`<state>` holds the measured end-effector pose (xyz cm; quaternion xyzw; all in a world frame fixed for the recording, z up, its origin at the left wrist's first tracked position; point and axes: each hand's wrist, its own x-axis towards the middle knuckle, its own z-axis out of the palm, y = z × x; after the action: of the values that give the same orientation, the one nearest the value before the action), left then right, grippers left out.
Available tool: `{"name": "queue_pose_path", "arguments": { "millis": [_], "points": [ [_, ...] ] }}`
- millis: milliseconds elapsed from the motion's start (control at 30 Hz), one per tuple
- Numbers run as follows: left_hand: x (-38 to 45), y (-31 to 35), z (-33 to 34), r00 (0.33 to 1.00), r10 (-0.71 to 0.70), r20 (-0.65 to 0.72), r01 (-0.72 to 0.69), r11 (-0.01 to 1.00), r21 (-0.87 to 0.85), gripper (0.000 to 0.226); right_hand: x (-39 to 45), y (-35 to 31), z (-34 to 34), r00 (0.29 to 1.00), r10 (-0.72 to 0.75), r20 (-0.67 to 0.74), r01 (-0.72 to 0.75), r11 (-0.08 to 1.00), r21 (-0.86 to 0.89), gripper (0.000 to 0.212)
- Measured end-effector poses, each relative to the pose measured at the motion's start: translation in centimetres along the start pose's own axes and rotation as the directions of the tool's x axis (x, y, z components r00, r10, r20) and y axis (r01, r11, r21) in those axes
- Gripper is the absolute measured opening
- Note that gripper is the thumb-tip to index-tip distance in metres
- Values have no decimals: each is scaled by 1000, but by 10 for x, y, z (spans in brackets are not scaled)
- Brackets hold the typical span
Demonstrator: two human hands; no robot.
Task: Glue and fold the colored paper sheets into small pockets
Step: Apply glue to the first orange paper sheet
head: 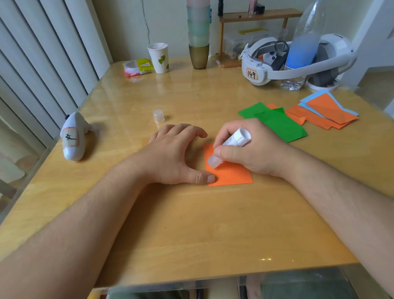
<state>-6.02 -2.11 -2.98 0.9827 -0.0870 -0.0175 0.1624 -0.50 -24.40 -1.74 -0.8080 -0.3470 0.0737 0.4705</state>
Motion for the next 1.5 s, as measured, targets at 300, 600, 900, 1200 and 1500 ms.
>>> {"name": "queue_pose_path", "arguments": {
  "millis": [300,600,900,1200,1500],
  "points": [
    [-1,0,-1,1000,4,12,-4,1000,2,106,-2,-2,2,999,25,20,-24,999,-42,14],
    [-3,0,-3,999,15,35,-15,1000,-11,108,-5,-3,-13,992,92,82,-91,996,-19,20],
    [-3,0,-4,999,23,30,-22,999,-26,108,-13,-8,-33,982,145,122,-139,989,-54,11],
    [-3,0,-5,999,26,39,-25,999,-26,106,-12,0,-39,985,126,120,-119,991,-67,7],
    [-3,-1,-4,999,23,41,-24,1000,11,109,-6,3,-19,999,-30,-11,31,993,109,8]
  ]
}}
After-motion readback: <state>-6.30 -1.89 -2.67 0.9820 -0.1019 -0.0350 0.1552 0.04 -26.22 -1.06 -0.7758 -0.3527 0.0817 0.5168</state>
